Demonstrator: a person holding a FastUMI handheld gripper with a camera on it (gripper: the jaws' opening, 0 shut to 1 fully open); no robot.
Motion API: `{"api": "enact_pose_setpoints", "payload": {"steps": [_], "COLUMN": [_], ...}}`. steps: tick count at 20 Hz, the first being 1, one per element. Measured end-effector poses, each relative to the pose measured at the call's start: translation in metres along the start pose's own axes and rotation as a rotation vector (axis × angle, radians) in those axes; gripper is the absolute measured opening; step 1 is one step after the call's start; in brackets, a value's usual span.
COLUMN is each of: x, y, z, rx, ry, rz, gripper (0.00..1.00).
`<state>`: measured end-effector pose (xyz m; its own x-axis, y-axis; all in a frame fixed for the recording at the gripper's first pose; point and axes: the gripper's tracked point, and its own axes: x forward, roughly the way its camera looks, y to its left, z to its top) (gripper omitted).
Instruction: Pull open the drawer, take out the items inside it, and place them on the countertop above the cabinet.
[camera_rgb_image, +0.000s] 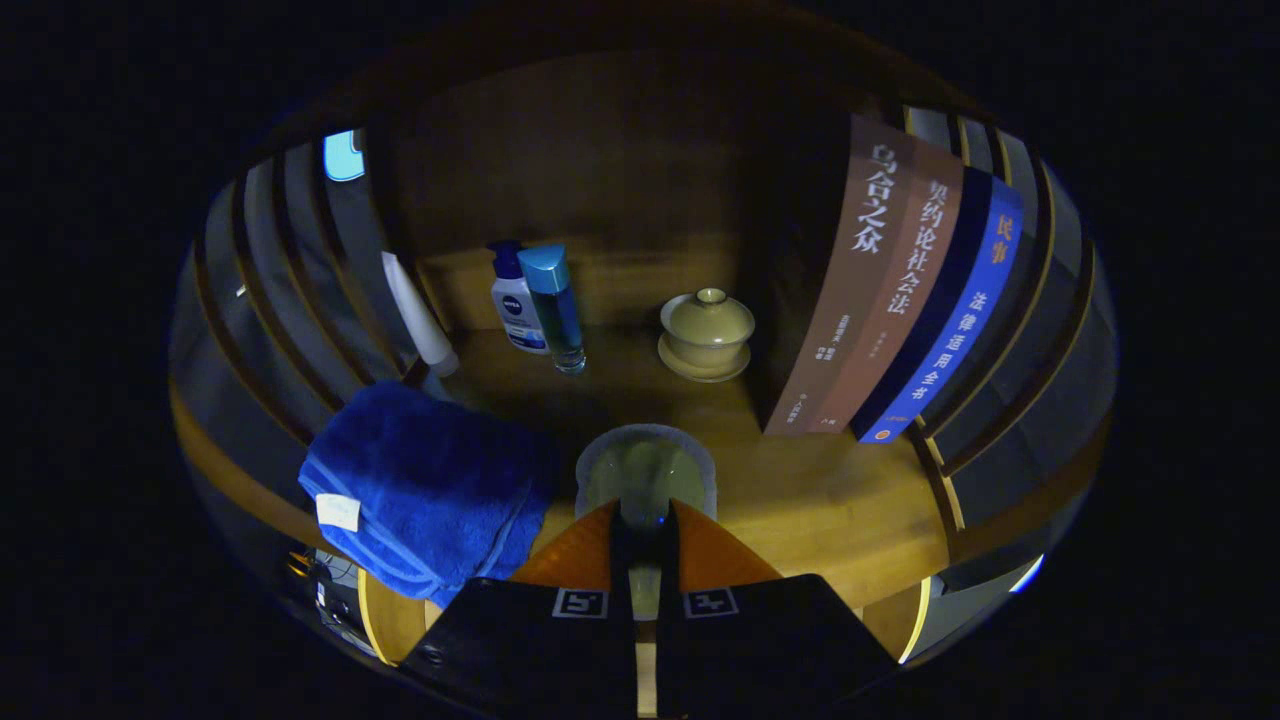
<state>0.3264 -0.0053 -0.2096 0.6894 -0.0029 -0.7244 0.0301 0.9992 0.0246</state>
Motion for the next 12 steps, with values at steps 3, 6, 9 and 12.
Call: {"api": "enact_pose_setpoints", "payload": {"steps": [3, 6, 9, 12], "x": [0.0138, 0.0133, 0.0103, 0.0057], "y": [-0.0005, 0.0040, 0.0042, -0.0003], "z": [-0.0027, 0.0058, 0.0063, 0.0043], "rx": [0.008, 0.022, 0.038, 0.038], "ry": [0.028, 0.012, -0.006, -0.009], "rz": [-0.010, 0.005, 0.009, 0.001], "gripper": [0.12, 0.22, 0.67, 0.86]}}
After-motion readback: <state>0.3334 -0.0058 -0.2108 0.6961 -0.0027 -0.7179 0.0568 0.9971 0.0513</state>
